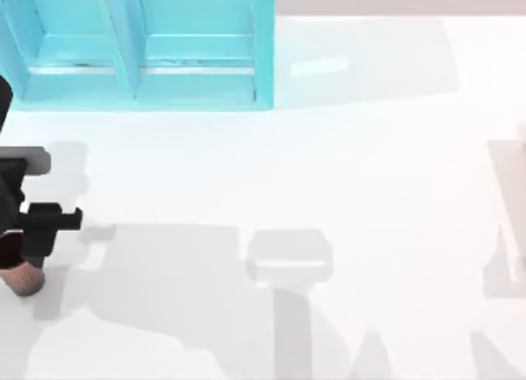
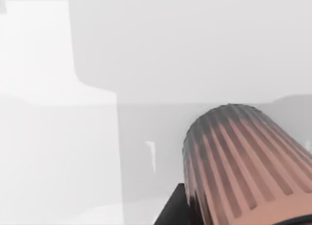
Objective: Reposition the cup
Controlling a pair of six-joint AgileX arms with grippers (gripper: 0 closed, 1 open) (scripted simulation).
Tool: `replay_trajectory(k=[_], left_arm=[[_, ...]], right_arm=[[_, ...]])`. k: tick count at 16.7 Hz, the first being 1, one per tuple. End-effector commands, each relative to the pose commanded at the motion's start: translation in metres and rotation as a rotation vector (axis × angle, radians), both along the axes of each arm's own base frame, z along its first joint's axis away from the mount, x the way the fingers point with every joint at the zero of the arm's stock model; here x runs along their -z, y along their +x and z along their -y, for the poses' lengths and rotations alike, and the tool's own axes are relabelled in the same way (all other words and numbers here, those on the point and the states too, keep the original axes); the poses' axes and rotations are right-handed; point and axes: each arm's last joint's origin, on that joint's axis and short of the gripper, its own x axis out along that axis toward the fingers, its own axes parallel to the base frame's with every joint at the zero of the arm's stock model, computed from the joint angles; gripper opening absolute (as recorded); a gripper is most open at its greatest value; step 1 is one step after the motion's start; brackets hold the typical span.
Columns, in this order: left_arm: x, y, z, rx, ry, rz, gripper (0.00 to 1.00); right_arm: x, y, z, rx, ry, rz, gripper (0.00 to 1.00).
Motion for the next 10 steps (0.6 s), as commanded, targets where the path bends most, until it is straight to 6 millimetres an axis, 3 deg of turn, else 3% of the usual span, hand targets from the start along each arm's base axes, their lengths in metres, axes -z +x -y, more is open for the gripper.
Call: replay_trajectory(k=[6, 8, 10], left_arm=[[-0.002, 0.002, -0.004, 0.001, -0.002, 0.002, 0.0], [-0.007, 0.008, -0.02, 0.001, -0.008, 0.007, 0.0], [-0.014, 0.017, -0.05, -0.006, -0.016, 0.015, 0.0]], right_arm=[[0.0, 0.0, 0.0, 0.0, 0.0, 0.0, 1.0], [0.0, 0.0, 0.0, 0.0, 0.0, 0.0, 1.0], [0.0, 0.0, 0.0, 0.0, 0.0, 0.0, 1.0]])
